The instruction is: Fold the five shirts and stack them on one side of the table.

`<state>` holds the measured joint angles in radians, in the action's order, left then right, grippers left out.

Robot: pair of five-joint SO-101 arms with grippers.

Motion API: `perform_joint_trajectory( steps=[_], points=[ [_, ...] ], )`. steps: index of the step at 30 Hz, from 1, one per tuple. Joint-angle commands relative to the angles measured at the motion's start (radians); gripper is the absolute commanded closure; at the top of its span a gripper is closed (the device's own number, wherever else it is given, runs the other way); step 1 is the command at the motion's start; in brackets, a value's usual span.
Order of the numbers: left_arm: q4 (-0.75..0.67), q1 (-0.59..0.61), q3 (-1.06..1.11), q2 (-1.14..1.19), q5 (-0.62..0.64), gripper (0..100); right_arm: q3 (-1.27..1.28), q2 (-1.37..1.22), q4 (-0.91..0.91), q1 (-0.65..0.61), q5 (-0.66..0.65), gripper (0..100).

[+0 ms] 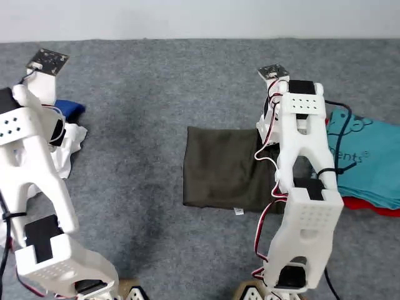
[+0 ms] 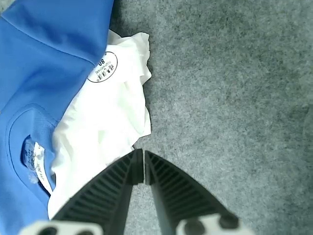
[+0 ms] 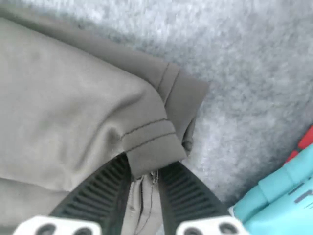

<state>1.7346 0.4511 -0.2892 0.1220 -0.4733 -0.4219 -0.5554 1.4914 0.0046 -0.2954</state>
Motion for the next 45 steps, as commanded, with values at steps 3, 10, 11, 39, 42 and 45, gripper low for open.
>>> perform_joint_trajectory(
  steps=[3,10,11,39,42,45],
  points=[
    [0.015,0.000,-0.004,-0.057,-0.009,99,-0.066,0.045,-0.084,0.012,-0.009,98.4],
    [0.017,0.003,-0.004,-0.058,-0.009,99,-0.068,0.022,-0.076,0.044,-0.005,87.5],
    [0.017,0.003,-0.004,-0.058,-0.009,99,-0.078,0.035,-0.056,0.044,-0.003,81.9],
    [0.017,0.003,-0.004,-0.058,-0.008,99,0.084,0.025,0.286,0.074,-0.117,98.9],
    [0.017,0.003,-0.004,-0.058,-0.008,99,0.083,0.008,0.288,0.119,-0.147,98.9],
    [0.017,0.003,-0.004,-0.058,-0.008,99,0.083,0.001,0.294,0.130,-0.158,98.8]
  ],
)
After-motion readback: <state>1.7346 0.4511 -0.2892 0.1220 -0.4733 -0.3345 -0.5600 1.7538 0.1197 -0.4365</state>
